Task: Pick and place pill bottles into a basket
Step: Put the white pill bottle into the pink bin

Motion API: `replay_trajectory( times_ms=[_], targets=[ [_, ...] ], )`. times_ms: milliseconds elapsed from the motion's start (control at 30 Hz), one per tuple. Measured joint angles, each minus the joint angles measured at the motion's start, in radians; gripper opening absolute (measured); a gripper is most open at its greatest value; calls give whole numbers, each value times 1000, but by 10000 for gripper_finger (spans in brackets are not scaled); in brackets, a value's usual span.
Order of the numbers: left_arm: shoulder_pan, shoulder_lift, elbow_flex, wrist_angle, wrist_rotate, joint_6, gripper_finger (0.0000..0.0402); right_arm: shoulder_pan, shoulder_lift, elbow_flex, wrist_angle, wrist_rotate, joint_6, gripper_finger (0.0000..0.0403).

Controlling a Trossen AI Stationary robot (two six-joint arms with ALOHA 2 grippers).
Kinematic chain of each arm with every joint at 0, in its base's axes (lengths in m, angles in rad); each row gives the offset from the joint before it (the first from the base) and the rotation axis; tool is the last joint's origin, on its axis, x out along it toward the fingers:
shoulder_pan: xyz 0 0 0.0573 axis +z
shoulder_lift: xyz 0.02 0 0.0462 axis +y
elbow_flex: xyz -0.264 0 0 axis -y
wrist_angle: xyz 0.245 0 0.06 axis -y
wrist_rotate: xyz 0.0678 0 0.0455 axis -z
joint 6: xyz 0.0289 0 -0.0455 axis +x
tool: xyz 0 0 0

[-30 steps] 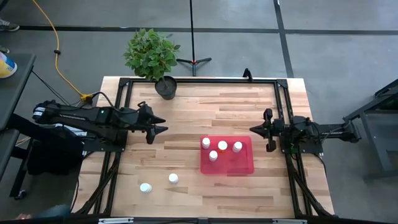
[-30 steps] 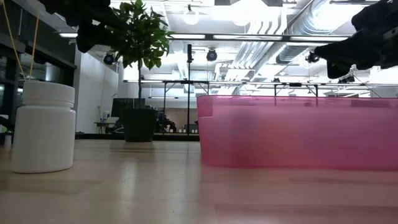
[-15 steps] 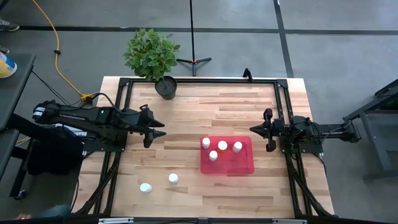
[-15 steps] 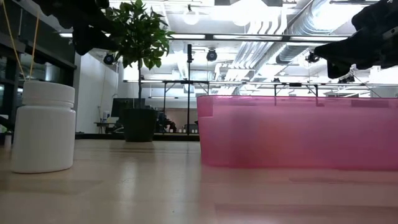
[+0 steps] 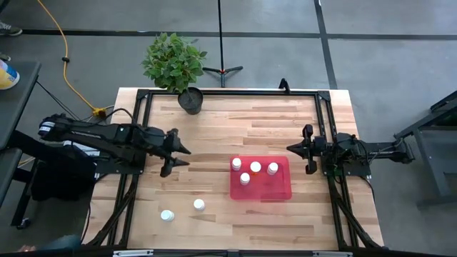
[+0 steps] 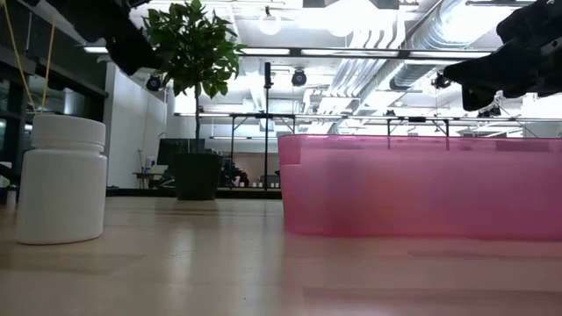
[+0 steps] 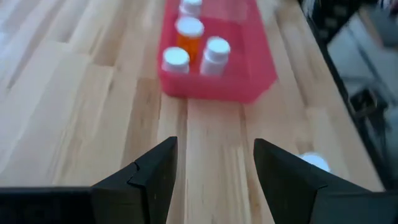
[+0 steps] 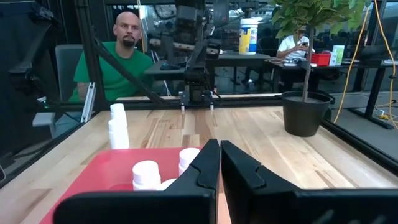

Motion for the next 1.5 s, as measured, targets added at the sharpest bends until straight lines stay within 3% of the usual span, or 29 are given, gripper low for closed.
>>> replay_trajectory(
  times_ms=[267, 800, 1233, 1500],
  targets=[
    [-71, 104, 14, -5, -53, 111, 243, 0, 2, 0, -3, -6, 24, 1],
    [-232, 292, 161, -83, -22, 167, 245, 0, 7, 0, -2, -2, 80, 1],
    [-282, 378, 201, -127, -7, 71, 353, 0, 20, 0, -2, 1, 81, 4],
    [-392, 395, 200, -238, 16, 31, 353, 0, 27, 0, -2, 3, 87, 3]
  ],
)
